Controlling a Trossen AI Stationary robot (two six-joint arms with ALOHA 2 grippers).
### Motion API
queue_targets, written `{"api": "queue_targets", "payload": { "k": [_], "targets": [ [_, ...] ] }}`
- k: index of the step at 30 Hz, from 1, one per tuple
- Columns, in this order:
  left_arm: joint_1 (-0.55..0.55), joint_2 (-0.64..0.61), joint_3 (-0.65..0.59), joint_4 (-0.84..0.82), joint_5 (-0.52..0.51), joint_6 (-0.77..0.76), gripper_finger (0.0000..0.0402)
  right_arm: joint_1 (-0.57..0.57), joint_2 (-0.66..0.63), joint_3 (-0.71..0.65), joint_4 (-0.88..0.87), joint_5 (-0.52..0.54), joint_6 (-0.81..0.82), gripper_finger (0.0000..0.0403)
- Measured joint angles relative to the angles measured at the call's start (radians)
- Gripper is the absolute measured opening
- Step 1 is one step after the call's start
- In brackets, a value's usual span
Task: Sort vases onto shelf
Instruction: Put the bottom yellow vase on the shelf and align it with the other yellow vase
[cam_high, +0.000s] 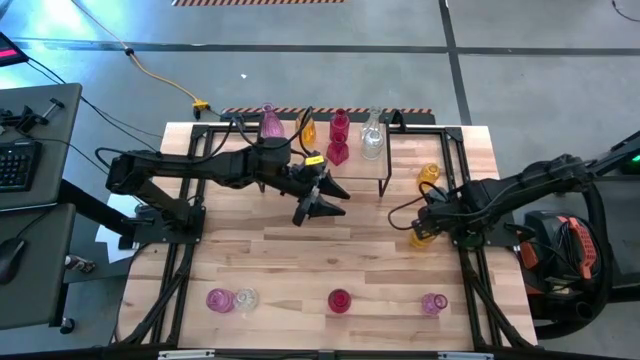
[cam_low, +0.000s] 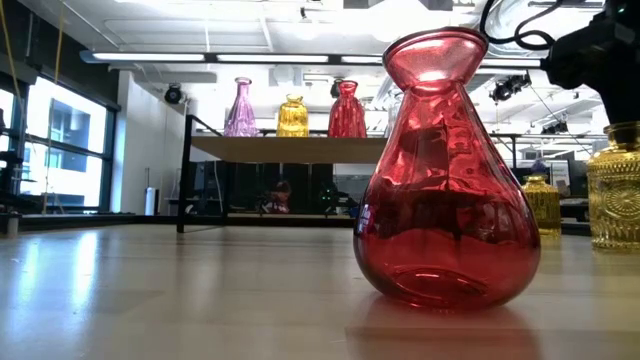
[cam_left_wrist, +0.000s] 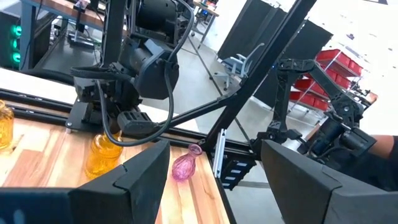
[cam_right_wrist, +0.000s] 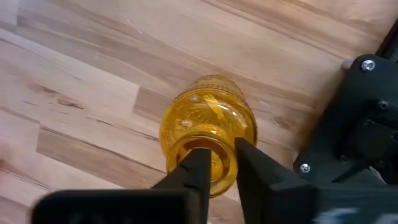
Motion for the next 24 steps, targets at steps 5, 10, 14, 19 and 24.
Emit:
{"api": "queue_targets", "payload": {
  "k": [5, 10, 14, 19, 24],
  "targets": [
    [0.001, 0.0, 0.0, 0.0, 0.0, 0.0, 0.0244, 0.0, 0.0, 0.0, -0.003, -0.002, 0.0, 0.0019],
    [0.001, 0.0, 0.0, 0.0, 0.0, 0.03, 0.0244, 0.0, 0.005, 0.024, -0.023, -0.005, 0.0, 0.0013],
    [0.001, 0.0, 0.0, 0.0, 0.007, 0.052, 0.0244, 0.0, 0.004, 0.038, -0.036, 0.0, -0.001, 0.0009],
    [0.0, 0.0, 0.0, -0.001, 0.035, 0.112, 0.0244, 0.0, 0.003, 0.04, -0.03, -0.004, 0.0, 0.0005],
    [0.0, 0.0, 0.0, -0.009, -0.006, 0.123, 0.0244, 0.0, 0.003, 0.041, 0.015, -0.047, -0.007, 0.0006]
  ]
}}
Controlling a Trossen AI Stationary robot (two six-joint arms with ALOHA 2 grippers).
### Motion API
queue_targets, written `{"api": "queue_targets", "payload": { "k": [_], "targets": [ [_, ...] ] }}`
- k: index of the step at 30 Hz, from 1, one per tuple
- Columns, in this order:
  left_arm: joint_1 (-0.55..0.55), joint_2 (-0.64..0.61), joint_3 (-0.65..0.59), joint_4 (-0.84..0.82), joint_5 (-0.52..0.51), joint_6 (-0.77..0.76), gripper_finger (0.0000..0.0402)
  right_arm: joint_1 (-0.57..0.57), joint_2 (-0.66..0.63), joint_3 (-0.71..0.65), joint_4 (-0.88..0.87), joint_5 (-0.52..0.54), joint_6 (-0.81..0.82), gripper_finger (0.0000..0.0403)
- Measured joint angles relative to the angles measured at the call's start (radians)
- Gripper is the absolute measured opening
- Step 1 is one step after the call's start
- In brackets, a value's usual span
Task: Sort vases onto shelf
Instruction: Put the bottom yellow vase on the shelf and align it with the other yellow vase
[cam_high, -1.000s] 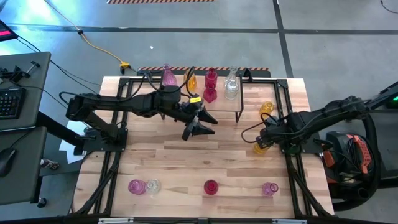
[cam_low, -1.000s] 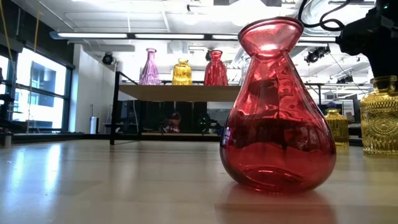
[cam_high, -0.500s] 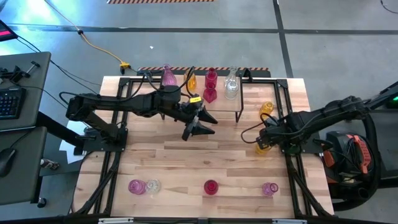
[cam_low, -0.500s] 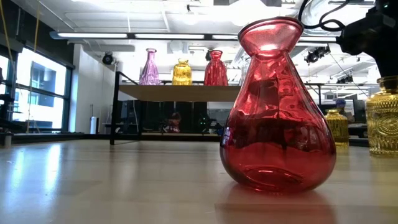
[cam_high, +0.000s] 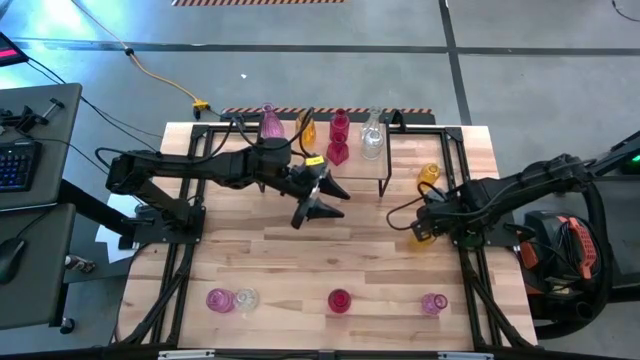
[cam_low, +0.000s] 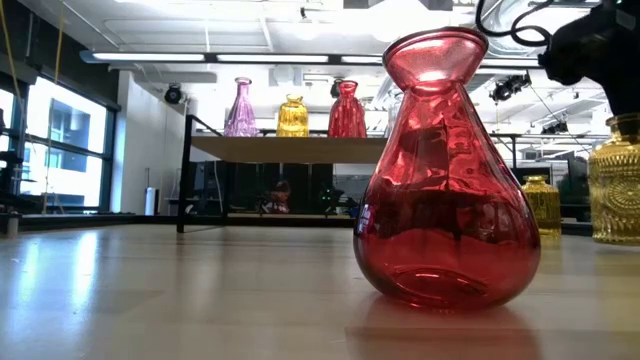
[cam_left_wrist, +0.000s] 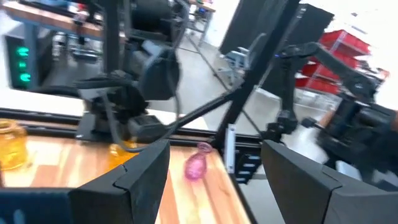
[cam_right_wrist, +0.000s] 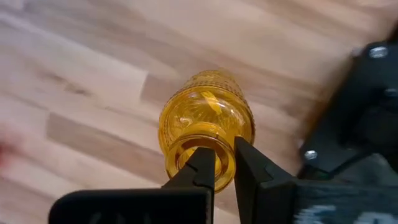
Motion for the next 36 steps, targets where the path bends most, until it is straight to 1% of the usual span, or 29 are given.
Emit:
{"api": "queue_targets", "payload": {
  "k": [3, 8, 16, 29, 36],
  "targets": [
    [0.002, 0.0, 0.0, -0.004, -0.019, 0.021, 0.0244, 0.0, 0.0, 0.001, 0.037, -0.006, -0.004, 0.0004],
    [0.001, 0.0, 0.0, -0.01, -0.02, 0.05, 0.0244, 0.0, -0.001, 0.001, 0.136, -0.011, -0.027, 0.0004],
    [0.001, 0.016, -0.002, -0.064, -0.018, 0.042, 0.0244, 0.0, -0.001, 0.002, 0.301, -0.038, -0.046, 0.0004],
    [-0.005, 0.128, -0.001, -0.093, -0.003, 0.034, 0.0244, 0.0, -0.002, 0.003, 0.548, -0.03, -0.086, 0.0004],
    [-0.034, 0.178, -0.001, -0.087, 0.007, 0.032, 0.0244, -0.001, -0.002, 0.003, 0.655, -0.003, -0.091, 0.0004]
  ]
}}
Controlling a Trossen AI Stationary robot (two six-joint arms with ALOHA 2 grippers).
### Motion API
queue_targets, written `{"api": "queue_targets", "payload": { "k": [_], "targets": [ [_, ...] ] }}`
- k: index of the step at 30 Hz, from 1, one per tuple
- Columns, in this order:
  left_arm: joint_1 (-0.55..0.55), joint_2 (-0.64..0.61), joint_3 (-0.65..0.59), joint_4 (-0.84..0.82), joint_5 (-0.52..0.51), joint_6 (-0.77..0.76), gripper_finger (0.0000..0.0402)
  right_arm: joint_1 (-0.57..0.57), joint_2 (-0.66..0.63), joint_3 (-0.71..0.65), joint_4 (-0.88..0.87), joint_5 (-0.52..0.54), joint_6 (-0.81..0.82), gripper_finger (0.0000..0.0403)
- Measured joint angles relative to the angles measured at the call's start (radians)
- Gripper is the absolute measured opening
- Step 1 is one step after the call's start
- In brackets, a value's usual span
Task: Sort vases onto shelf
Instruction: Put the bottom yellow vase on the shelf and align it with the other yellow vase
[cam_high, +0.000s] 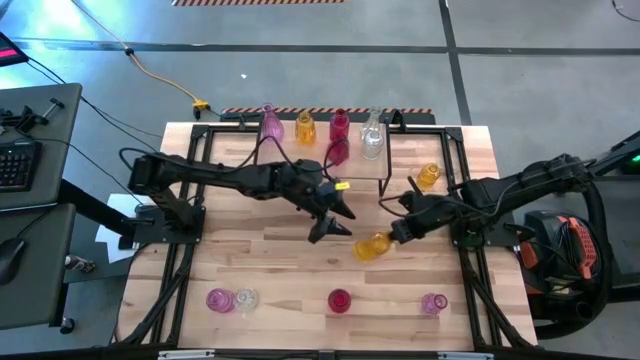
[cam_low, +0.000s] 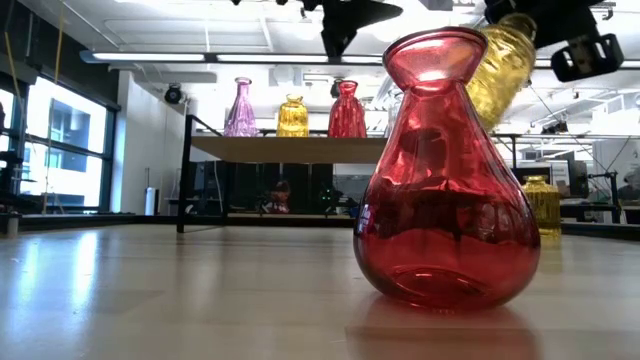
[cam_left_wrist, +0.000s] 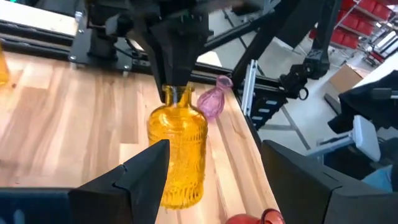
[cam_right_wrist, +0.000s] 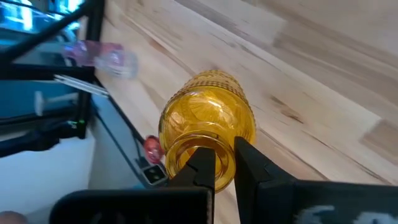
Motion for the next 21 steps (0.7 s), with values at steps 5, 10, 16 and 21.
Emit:
{"api": "queue_targets", "payload": {
  "k": [5, 10, 16, 21],
  "targets": [
    [-0.02, 0.002, 0.0, 0.0, 0.0, -0.007, 0.0244, 0.0, 0.014, 0.0, 0.067, 0.009, 0.002, 0.0004],
    [-0.026, 0.002, 0.0, 0.0, 0.0, -0.024, 0.0244, 0.0, 0.069, 0.0, 0.163, -0.001, -0.007, 0.0004],
    [-0.025, 0.002, 0.0, -0.001, 0.0, -0.026, 0.0244, 0.0, 0.154, 0.092, 0.117, -0.014, -0.063, 0.0004],
    [-0.025, 0.002, 0.0, -0.001, 0.005, -0.026, 0.0244, -0.017, 0.257, 0.321, -0.117, -0.02, -0.187, 0.0004]
  ]
}}
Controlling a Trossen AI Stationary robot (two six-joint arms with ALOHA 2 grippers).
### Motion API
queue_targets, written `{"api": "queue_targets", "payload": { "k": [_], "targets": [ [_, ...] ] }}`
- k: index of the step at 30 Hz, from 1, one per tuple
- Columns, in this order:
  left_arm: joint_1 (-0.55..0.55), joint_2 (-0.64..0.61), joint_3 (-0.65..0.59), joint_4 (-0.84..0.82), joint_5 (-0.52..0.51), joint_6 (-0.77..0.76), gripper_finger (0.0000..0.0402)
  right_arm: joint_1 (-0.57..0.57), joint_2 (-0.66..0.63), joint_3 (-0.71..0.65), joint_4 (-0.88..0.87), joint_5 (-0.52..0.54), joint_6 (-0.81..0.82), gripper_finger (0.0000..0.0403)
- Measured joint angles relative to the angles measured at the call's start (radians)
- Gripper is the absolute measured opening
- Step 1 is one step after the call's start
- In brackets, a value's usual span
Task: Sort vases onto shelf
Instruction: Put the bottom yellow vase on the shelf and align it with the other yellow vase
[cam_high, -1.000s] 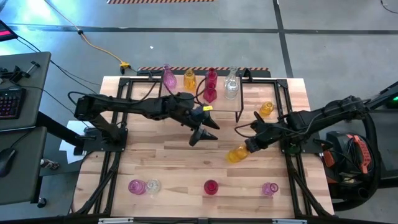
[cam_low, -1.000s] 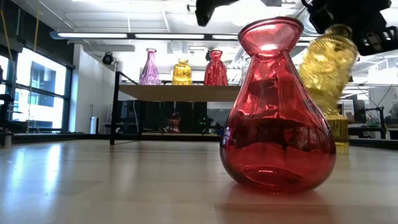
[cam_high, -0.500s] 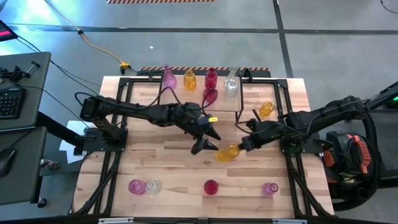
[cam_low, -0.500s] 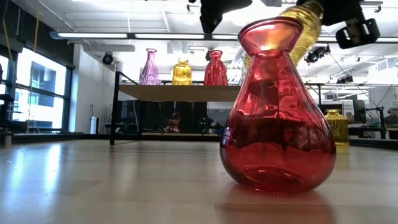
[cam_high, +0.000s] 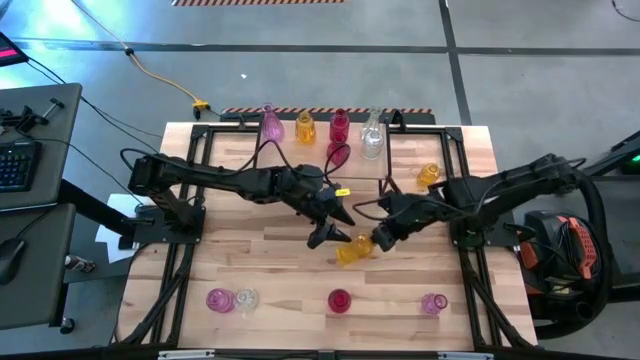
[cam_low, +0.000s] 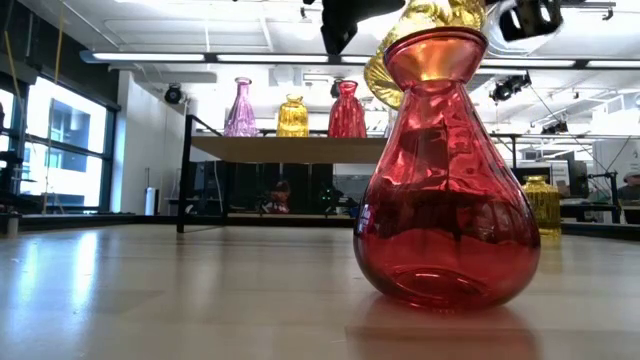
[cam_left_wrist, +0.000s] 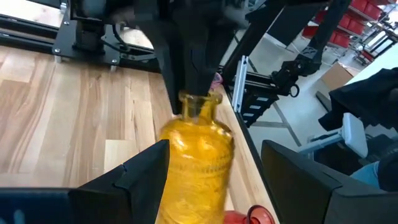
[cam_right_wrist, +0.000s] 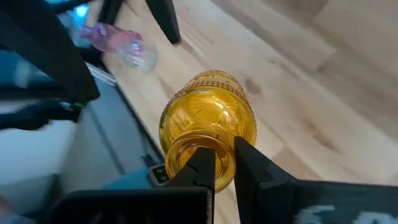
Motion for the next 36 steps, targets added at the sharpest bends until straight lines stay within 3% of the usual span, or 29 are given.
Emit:
{"api": "queue_targets", "payload": {
  "k": [5, 11, 36],
  "targets": [
    [0.0, 0.0, 0.0, 0.0, 0.0, 0.0, 0.0244, -0.041, 0.101, 0.175, -0.185, -0.007, -0.125, 0.0004],
    [0.0, -0.001, 0.0, 0.0, 0.0, 0.0, 0.0244, -0.083, 0.174, 0.257, -0.162, -0.107, -0.234, 0.0004],
    [-0.008, -0.001, 0.001, -0.003, 0.002, 0.0, 0.0243, -0.123, 0.222, 0.274, -0.065, -0.16, -0.264, 0.0004]
  ]
}}
